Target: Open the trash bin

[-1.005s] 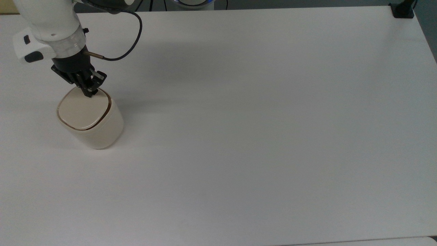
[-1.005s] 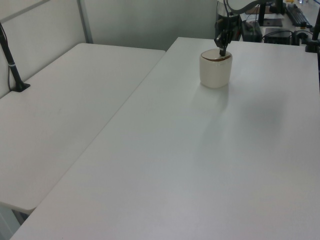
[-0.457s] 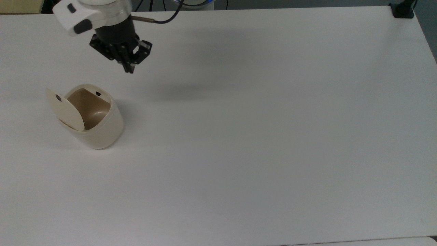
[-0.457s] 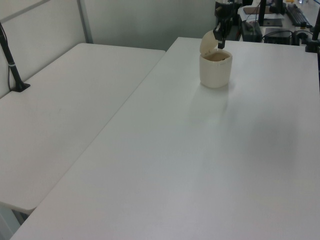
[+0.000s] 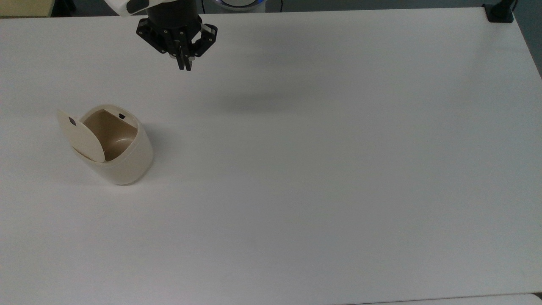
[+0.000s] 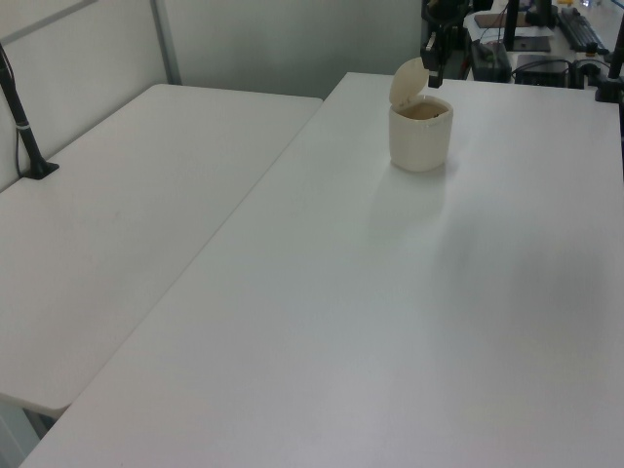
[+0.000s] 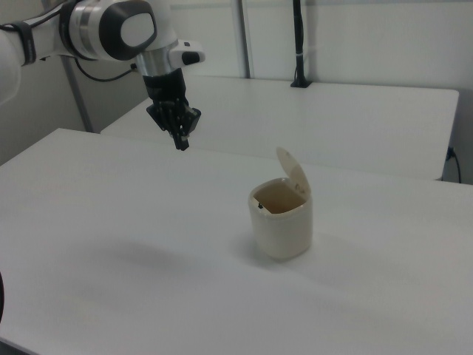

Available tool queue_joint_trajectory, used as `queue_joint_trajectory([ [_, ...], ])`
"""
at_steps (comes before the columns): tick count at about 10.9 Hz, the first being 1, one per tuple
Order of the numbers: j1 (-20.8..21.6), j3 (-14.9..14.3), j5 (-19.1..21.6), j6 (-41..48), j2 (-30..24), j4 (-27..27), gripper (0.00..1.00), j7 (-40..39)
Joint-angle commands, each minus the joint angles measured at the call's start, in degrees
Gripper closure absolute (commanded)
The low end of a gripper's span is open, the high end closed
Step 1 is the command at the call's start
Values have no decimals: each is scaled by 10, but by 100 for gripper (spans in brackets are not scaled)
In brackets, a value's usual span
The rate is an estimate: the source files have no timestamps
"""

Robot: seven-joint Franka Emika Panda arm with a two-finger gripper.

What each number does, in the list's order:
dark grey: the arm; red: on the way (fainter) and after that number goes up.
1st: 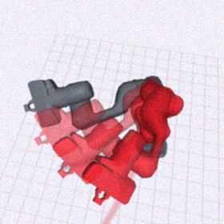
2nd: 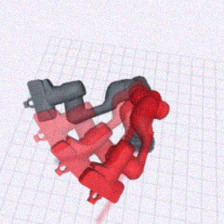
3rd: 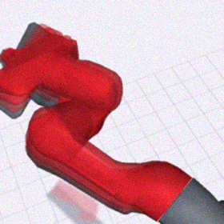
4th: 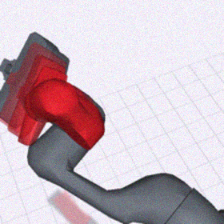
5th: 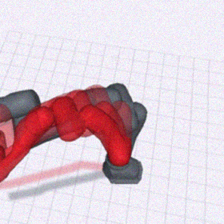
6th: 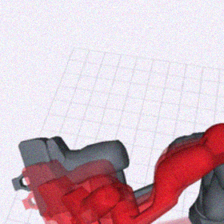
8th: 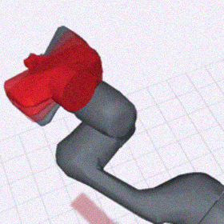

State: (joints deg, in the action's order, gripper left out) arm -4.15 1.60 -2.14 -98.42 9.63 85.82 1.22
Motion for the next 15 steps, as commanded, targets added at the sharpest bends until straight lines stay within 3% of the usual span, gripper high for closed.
queue_joint_trajectory([
  [1, 27, -6, -28, 12, -15, 15, 89, 5],
  [13, 25, -9, -30, 28, -16, 13, 84, 0],
  [14, 25, -10, -30, 28, -16, 13, 71, 2],
  [15, 25, -11, -30, 28, -16, 13, 68, 2],
])
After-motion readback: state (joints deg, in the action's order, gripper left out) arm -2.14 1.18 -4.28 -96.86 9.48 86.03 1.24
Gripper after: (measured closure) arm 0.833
